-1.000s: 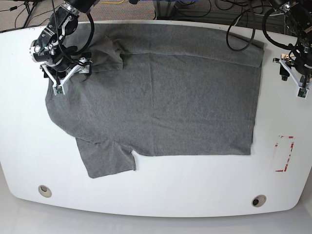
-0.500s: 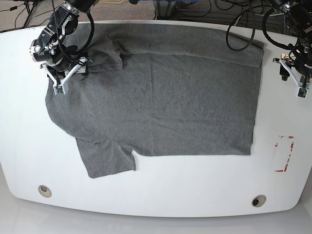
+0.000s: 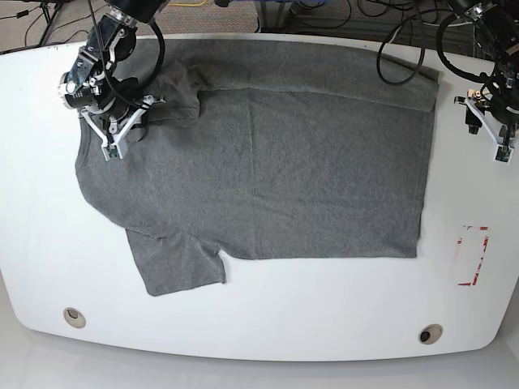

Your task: Layout the t-shirt on the table in an organized manner, then fold the t-shirt properly

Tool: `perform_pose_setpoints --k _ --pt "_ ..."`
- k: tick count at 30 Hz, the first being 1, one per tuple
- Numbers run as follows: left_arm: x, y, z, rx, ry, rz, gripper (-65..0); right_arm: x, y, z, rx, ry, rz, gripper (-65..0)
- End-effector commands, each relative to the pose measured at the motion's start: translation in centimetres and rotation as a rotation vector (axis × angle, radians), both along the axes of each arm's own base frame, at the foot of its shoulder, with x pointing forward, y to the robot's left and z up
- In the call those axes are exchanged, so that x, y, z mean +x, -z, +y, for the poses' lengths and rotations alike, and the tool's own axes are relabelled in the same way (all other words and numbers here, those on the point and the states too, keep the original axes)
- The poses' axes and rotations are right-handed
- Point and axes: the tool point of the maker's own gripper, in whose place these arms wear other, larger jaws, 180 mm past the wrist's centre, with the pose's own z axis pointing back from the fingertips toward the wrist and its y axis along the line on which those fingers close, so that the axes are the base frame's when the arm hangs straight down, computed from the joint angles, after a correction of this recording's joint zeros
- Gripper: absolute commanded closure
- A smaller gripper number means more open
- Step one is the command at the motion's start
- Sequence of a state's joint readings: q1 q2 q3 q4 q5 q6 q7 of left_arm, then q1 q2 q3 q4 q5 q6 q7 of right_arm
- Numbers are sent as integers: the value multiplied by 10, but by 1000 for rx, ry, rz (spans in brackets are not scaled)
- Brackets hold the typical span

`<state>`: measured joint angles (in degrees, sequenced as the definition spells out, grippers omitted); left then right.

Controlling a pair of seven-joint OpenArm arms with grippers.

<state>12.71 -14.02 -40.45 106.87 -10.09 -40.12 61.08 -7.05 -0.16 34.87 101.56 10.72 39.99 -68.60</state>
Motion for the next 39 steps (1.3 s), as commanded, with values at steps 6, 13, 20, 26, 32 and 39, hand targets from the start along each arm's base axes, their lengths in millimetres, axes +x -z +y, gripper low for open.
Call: perform_pose_setpoints --k 6,13,20,26,32,39 --pt "3 -3 5 5 0 -13 -365 23 -23 -4 -18 -3 -92 -71" --pt "1 3 7 -8 -9 0 -365 38 -32 -6 -25 -2 -127 -71" --pt "1 3 7 -8 -9 0 -365 44 -35 -6 -25 -2 -139 -71" --pt "1 3 7 -8 -9 0 -365 45 -36 -5 -20 -2 -144 -108" --pt "2 1 6 -5 -6 -6 -365 46 -42 -6 -30 -4 -160 -355" --pt "25 -18 5 -4 -2 -83 -365 60 -76 -19 -112 -7 -252 -528"
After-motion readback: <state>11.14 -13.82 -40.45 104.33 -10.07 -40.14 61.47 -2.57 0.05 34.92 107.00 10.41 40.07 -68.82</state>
